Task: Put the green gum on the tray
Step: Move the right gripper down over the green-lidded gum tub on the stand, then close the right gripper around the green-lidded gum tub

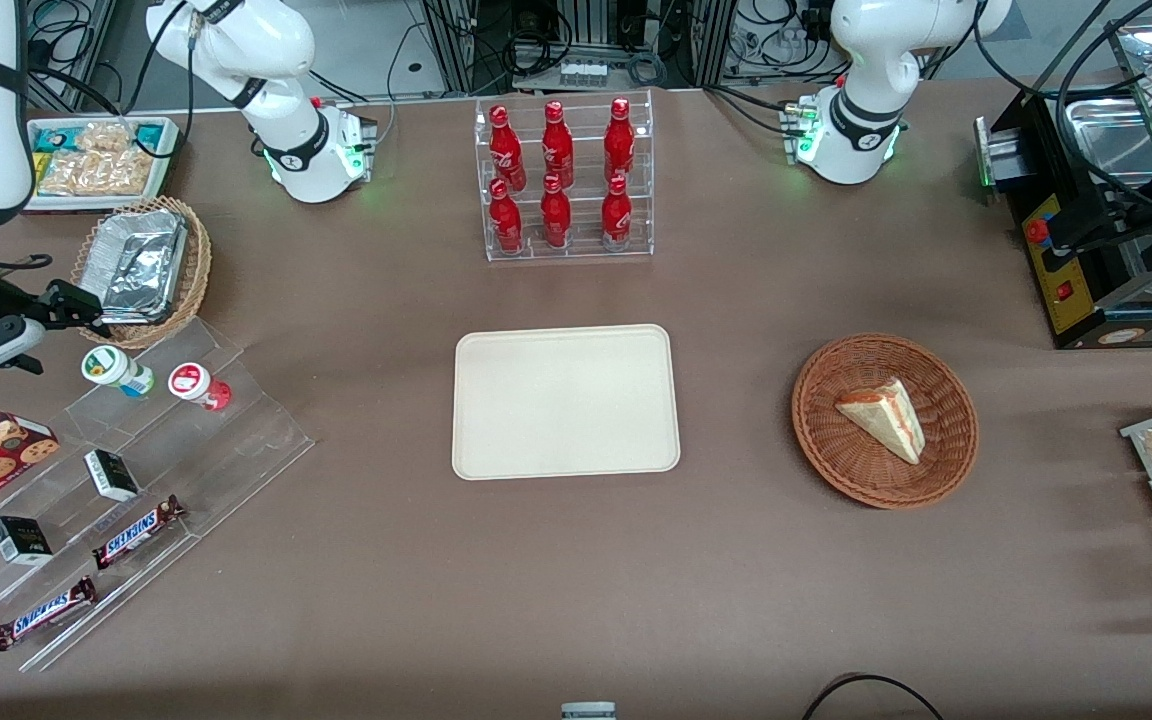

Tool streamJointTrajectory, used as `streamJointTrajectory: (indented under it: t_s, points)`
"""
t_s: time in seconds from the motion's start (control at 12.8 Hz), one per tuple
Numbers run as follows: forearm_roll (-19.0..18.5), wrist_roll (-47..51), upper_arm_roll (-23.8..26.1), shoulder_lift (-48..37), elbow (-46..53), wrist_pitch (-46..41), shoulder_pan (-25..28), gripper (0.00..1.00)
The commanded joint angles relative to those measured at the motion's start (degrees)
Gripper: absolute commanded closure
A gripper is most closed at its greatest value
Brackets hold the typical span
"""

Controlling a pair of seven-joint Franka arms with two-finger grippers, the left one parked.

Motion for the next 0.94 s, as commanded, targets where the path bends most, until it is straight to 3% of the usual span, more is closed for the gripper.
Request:
streamJointTrajectory:
  t_s: [0.0, 0.47, 0.86]
  points:
    - [0.01, -2.85, -0.41, -1.83, -5.51, 6.56, -0.58, 0.00]
    - [0.01, -4.96, -0.94, -0.78, -10.18, 15.71, -0.76, 0.00]
    - [0.71, -5.05, -2.43, 0.54, -11.41, 16.87, -0.76, 0.00]
